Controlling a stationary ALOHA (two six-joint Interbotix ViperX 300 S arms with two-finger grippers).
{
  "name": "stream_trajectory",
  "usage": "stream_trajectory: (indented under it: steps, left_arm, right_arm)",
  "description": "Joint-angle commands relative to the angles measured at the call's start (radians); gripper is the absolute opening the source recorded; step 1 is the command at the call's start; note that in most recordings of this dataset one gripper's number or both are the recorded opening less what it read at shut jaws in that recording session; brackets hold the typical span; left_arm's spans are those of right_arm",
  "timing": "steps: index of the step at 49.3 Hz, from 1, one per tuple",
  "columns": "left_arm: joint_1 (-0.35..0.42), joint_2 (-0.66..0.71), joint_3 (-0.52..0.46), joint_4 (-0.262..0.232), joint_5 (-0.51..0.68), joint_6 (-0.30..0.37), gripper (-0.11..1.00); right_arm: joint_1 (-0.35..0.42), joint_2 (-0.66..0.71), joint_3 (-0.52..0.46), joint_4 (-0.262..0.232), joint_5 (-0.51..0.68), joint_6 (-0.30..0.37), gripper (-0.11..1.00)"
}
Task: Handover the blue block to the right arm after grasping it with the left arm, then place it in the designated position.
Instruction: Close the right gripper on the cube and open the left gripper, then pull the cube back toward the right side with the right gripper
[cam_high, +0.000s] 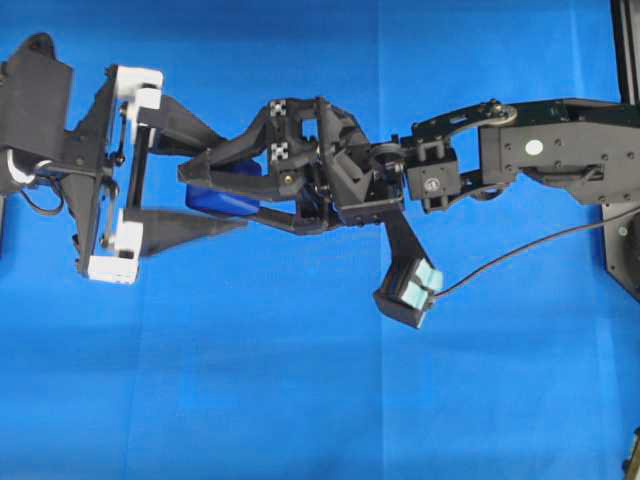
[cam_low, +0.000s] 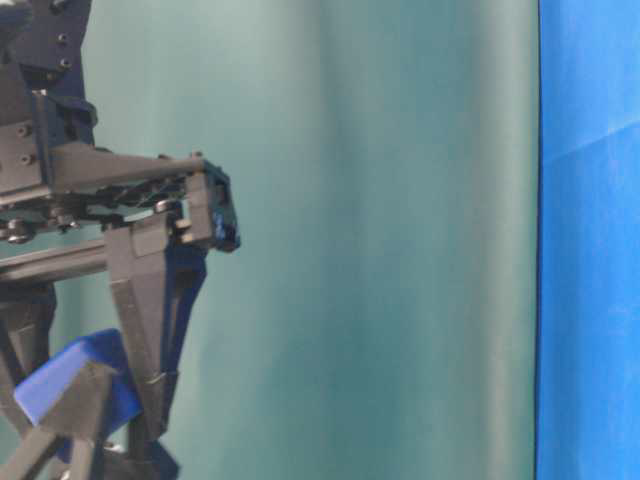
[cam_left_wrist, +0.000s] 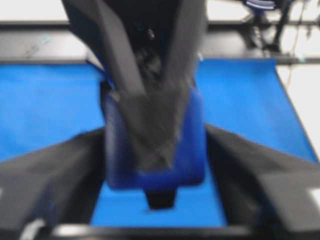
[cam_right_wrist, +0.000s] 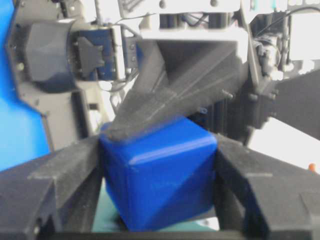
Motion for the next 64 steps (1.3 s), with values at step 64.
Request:
stream_trajectory:
  steps: [64]
  left_arm:
    - [0.0,-0.02,-0.006,-0.003,-0.002,-0.002,0.93]
  right_arm:
    - [0.021,-0.359,0.273,0.051,0.107,0.023,0.52]
